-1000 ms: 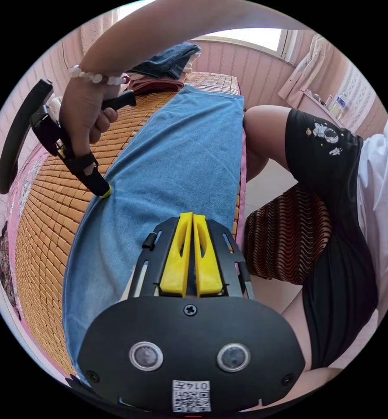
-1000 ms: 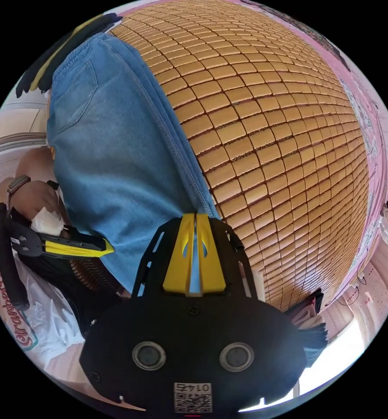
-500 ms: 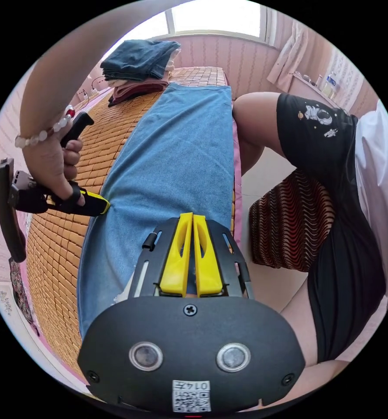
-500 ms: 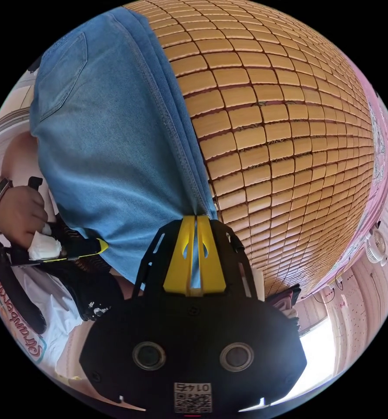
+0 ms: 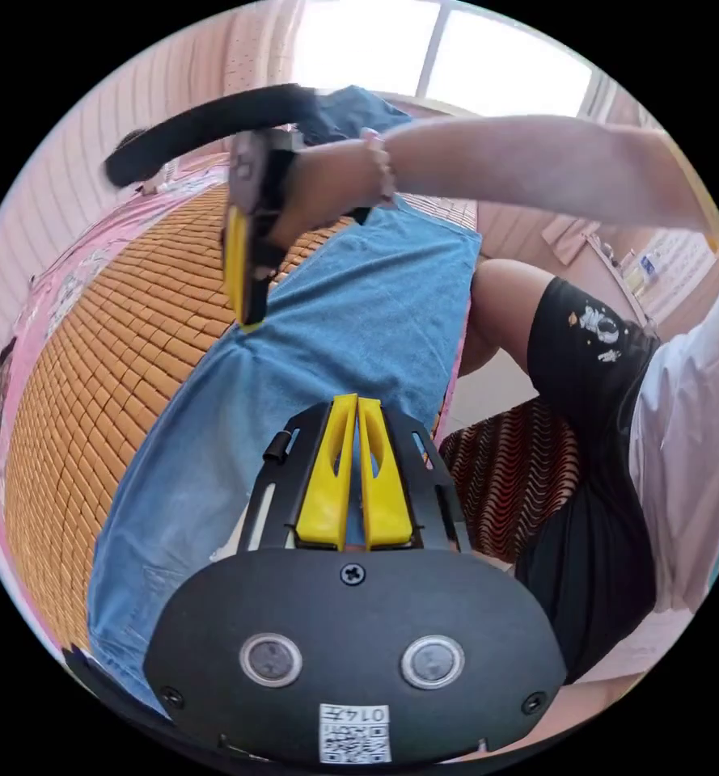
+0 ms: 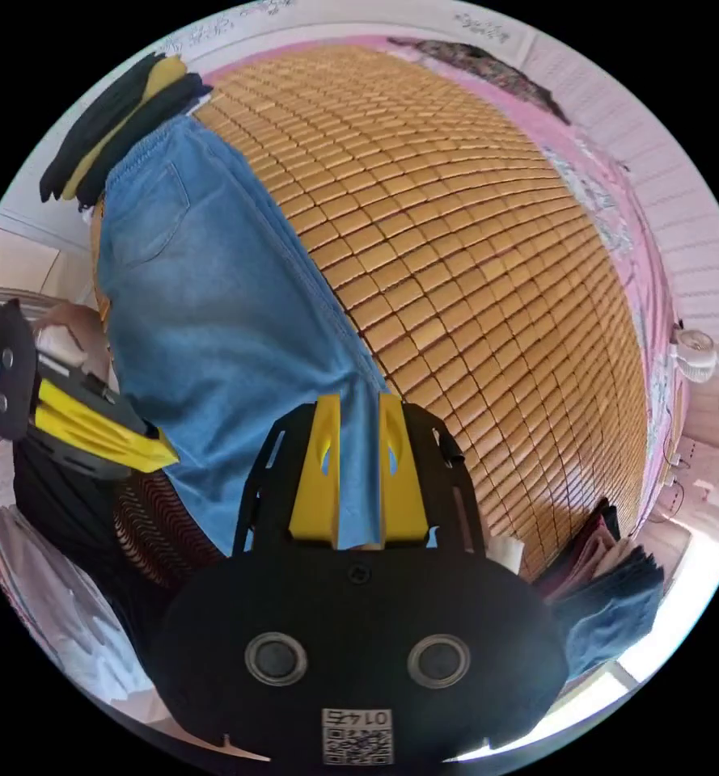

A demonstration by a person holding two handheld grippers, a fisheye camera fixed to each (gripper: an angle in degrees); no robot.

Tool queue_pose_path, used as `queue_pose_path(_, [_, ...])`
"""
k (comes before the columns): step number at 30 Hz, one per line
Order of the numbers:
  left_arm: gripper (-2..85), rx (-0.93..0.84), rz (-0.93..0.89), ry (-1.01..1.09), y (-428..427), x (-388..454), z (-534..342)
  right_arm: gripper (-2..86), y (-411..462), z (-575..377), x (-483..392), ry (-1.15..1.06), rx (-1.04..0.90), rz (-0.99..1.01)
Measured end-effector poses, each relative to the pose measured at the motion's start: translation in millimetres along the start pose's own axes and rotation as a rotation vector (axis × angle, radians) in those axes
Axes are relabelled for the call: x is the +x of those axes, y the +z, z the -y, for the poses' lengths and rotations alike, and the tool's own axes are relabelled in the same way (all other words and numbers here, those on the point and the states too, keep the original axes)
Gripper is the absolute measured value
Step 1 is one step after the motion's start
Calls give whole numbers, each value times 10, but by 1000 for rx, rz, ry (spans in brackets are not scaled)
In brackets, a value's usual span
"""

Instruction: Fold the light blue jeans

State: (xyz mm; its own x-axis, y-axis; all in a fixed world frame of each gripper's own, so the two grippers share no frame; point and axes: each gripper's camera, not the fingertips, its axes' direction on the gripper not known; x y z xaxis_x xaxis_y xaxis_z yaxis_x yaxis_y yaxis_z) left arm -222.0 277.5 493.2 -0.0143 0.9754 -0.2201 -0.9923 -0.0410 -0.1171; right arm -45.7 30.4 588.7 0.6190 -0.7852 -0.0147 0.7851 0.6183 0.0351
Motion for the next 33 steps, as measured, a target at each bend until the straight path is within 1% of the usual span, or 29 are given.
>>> queue_pose_path(2, [-10,68,5,-109,-111,12,-149,75,-370,-953,102,127,204,4])
queue_pose_path(3, [-10,111,7,-180,-149,36,-254,75,-428,-1217,133,163,235,17])
queue_pose_path(4, [-10,126,6,-213,-154,51,-301,78,-497,-1762,203,256,269,24])
queue_pose_path(5, [-10,146,6,-270,-145,91,-379,81,-515,-2326,277,364,273,11])
queue_pose_path(6, [-10,154,17,-321,-116,135,-430,84,-513,-2615,314,425,270,1])
queue_pose_path(8, [-10,139,47,-392,-52,203,-458,91,-476,-3787,466,729,275,-31])
queue_pose_path(9, [-10,121,67,-440,-5,239,-452,96,-463,-4051,497,802,281,-29])
queue_pose_path(11, [-10,82,77,-515,68,262,-421,121,-394,-4924,583,1040,290,-10])
queue_pose_path(14, [-10,30,107,-555,182,311,-341,134,-308,-5508,674,1188,322,46])
queue_pose_path(16, [-10,12,156,-584,213,331,-306,133,-222,-5709,747,1246,343,95])
queue_pose_path(18, [-10,7,170,-642,255,318,-298,123,-113,-5832,813,1273,366,199])
queue_pose_path(19, [-10,2,167,-648,277,313,-299,108,-52,-5903,833,1276,404,296])
queue_pose_path(20, [-10,-27,162,-657,343,301,-302,101,-37,-5991,817,1301,435,328])
queue_pose_path(21, [-10,-52,157,-662,406,292,-311,98,-47,-6036,799,1304,450,327])
queue_pose_path(22, [-10,-35,163,-664,403,298,-319,88,-77,-6112,758,1294,466,317])
queue_pose_path(26, [-10,-69,191,-642,419,371,-314,37,-279,-6266,572,1203,460,255])
queue_pose_path(28, [-10,-83,207,-624,432,417,-314,26,-385,-6345,498,1182,487,247])
queue_pose_path(30, [-10,-101,238,-604,443,466,-307,20,-528,-6455,447,1171,533,263])
queue_pose_path(33, [-10,-109,253,-583,461,491,-303,14,-837,-6661,367,1148,667,280])
